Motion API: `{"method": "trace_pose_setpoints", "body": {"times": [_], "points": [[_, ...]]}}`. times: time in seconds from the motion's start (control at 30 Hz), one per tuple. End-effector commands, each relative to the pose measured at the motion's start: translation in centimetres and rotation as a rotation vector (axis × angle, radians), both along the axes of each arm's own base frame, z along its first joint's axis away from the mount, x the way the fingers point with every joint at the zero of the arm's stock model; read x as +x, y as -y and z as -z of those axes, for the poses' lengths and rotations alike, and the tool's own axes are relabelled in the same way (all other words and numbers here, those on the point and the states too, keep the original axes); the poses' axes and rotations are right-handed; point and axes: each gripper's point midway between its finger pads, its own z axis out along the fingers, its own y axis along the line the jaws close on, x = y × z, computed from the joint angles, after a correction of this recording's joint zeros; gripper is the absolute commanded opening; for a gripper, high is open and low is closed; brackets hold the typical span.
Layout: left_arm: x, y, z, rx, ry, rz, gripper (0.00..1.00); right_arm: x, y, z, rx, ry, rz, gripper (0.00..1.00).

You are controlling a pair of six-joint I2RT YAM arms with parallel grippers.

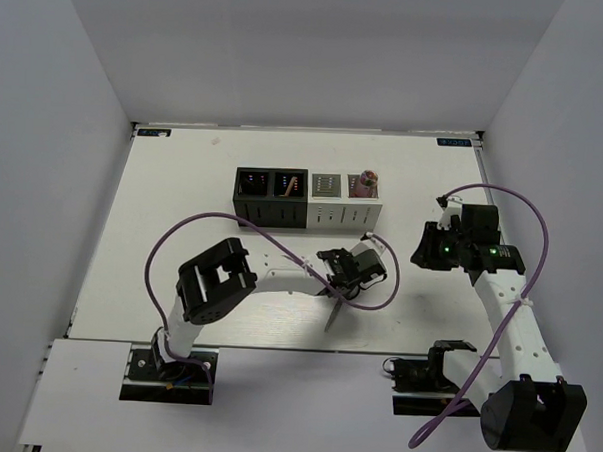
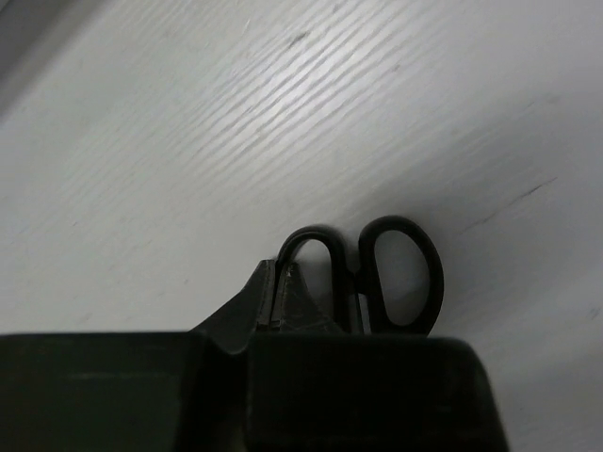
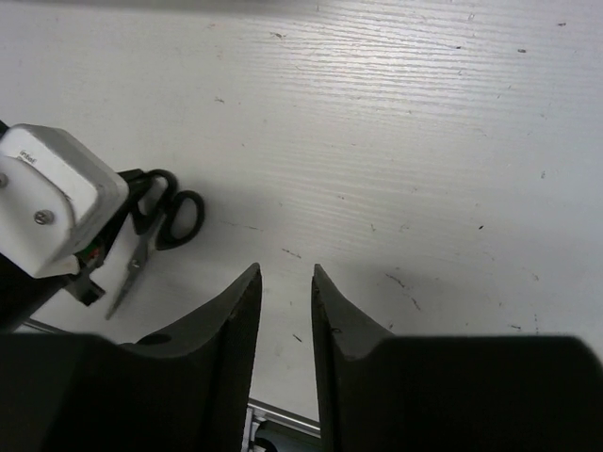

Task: Sort the stationery into containers
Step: Pick up the scissors from the center of the board.

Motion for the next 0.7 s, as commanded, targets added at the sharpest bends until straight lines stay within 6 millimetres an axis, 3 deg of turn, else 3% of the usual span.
{"method": "trace_pose_setpoints", "body": {"times": [0.0, 0.07, 0.2, 0.23, 0.27, 0.3, 0.33, 0.37, 0.4, 0.47, 0.57, 0.63, 0.67], "points": [[-0.6, -3.5, -2.5, 0.094, -0.016, 0.021, 0.0, 0.3, -0.2, -0.6, 0.018, 0.033, -0.005, 0.33], [0.4, -2.6, -6.5, -0.002, 0.035, 0.021, 0.0, 0.2, -0.1, -0.6, 0.017, 0.033, -0.005, 0.37], [2.4, -3.0, -14.0, -0.138, 0.129, 0.002, 0.0, 0.2, -0.3, -0.6, 0.018, 0.036, -0.02, 0.53], [3.0, -3.4, -15.1, -0.164, 0.141, -0.01, 0.0, 0.1, -0.5, -0.7, 0.024, 0.038, -0.028, 0.56], [4.7, -3.7, -16.4, -0.211, 0.17, -0.033, 0.0, 0.1, -0.5, -0.6, 0.025, 0.038, -0.033, 0.56], [5.0, -4.0, -18.9, -0.268, 0.196, -0.026, 0.0, 0.1, -0.6, -0.7, 0.031, 0.036, -0.036, 0.56], [6.1, -4.3, -20.1, -0.309, 0.212, -0.039, 0.0, 0.0, -0.7, -0.7, 0.034, 0.037, -0.047, 0.56], [6.5, -4.3, -22.2, -0.363, 0.236, -0.035, 0.0, -0.1, -0.9, -0.7, 0.04, 0.037, -0.059, 0.53], [8.6, -5.4, -23.3, -0.405, 0.258, -0.076, 0.0, -0.3, -1.1, -0.7, 0.046, 0.035, -0.079, 0.33], [9.7, -5.9, -24.8, -0.472, 0.274, -0.085, 0.0, -0.6, -1.8, -1.0, 0.079, 0.04, -0.104, 0.0], [13.7, -6.7, -28.2, -0.687, 0.38, -0.13, 0.0, -1.5, -3.0, -1.6, 0.113, 0.08, -0.226, 0.0], [15.7, -7.7, -28.5, -0.756, 0.416, -0.153, 0.0, -2.1, -3.6, -1.5, 0.133, 0.09, -0.273, 0.0], [16.5, -7.5, -30.1, -0.822, 0.48, -0.141, 0.0, -2.5, -4.2, -1.7, 0.159, 0.106, -0.32, 0.08]]}}
